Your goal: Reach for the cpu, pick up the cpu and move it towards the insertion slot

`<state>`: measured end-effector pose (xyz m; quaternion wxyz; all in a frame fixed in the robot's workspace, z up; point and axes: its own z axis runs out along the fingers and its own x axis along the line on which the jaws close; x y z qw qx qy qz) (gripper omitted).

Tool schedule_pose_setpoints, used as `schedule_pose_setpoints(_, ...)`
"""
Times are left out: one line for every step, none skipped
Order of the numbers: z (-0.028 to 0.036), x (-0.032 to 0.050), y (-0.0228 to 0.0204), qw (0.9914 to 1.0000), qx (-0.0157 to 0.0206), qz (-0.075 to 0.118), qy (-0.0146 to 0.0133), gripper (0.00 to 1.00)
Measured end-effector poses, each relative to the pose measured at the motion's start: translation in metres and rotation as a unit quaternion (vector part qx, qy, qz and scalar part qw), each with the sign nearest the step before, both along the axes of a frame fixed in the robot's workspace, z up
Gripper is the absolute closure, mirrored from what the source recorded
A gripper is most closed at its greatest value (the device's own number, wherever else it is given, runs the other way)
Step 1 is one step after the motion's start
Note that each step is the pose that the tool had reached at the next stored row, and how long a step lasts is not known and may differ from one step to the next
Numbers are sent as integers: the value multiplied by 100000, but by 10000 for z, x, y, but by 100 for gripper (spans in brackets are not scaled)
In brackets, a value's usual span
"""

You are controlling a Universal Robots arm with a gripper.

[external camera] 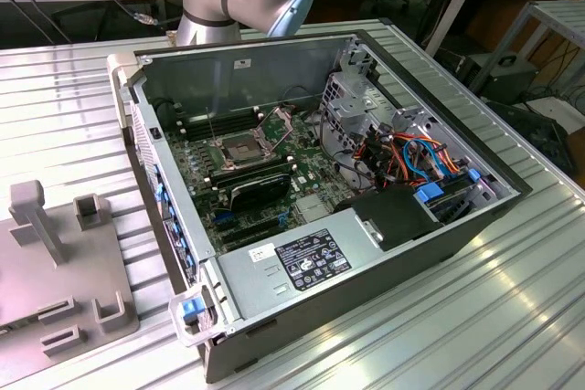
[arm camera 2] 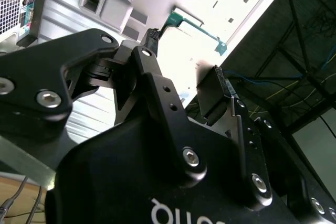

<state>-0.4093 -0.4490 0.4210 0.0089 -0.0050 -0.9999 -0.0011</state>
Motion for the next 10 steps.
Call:
schedule_pose_setpoints(0, 11, 0, 100000, 0, -3, -1, 45)
schedule_pose_setpoints(0, 16, 0, 100000, 1, -3, 3, 45)
schedule_pose_setpoints(0, 22, 0, 100000, -1, -2, 2, 45)
schedule_pose_setpoints(0, 28, 0, 100000, -4, -1, 2, 45)
schedule_pose_setpoints(0, 35, 0, 100000, -2, 0, 1, 45)
schedule_pose_setpoints(0, 41, 0, 100000, -2, -1, 1, 45)
schedule_pose_setpoints(0, 47, 0, 100000, -2, -1, 1, 45)
schedule_pose_setpoints(1, 62, 0, 100000, -6, -1, 5, 45)
schedule_pose_setpoints(1, 79, 0, 100000, -4, -2, 3, 45)
schedule_pose_setpoints(1, 88, 0, 100000, -4, -2, 5, 45)
